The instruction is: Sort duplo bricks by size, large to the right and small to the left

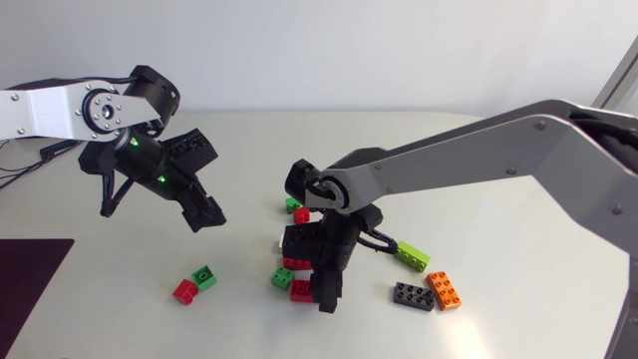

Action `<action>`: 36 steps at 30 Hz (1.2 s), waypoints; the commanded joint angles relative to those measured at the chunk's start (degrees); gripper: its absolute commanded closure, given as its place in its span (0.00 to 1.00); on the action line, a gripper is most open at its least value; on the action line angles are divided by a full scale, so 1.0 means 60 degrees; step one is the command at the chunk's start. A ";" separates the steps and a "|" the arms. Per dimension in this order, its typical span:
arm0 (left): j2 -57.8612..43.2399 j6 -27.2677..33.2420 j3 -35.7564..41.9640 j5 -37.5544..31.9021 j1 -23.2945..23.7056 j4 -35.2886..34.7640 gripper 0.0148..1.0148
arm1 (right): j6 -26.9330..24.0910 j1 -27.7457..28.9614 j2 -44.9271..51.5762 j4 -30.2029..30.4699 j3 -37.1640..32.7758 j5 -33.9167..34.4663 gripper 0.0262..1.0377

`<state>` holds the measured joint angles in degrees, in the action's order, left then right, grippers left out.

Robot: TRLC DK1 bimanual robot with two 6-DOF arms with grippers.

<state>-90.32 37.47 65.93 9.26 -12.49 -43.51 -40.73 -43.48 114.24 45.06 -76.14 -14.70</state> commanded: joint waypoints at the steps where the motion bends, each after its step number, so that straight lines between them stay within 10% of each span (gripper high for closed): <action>1: 0.0039 -0.0093 -0.0222 0.0098 -0.0013 0.0000 0.04 | 0.0035 0.0128 -0.0289 0.0034 0.0341 -0.0055 0.91; 34: 0.0493 -0.0357 -0.0398 0.0098 -0.0423 0.0000 0.04 | -0.1576 0.4845 -0.1798 -0.0171 0.2861 0.0121 0.90; 36: 0.0508 -0.0386 -0.0398 0.0098 -0.0467 0.0000 0.04 | -0.1532 0.4816 -0.1915 -0.0215 0.2949 0.0106 0.78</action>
<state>-88.16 36.14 65.08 9.26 -14.76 -43.48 -48.31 -14.61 103.53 44.12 -60.38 -14.41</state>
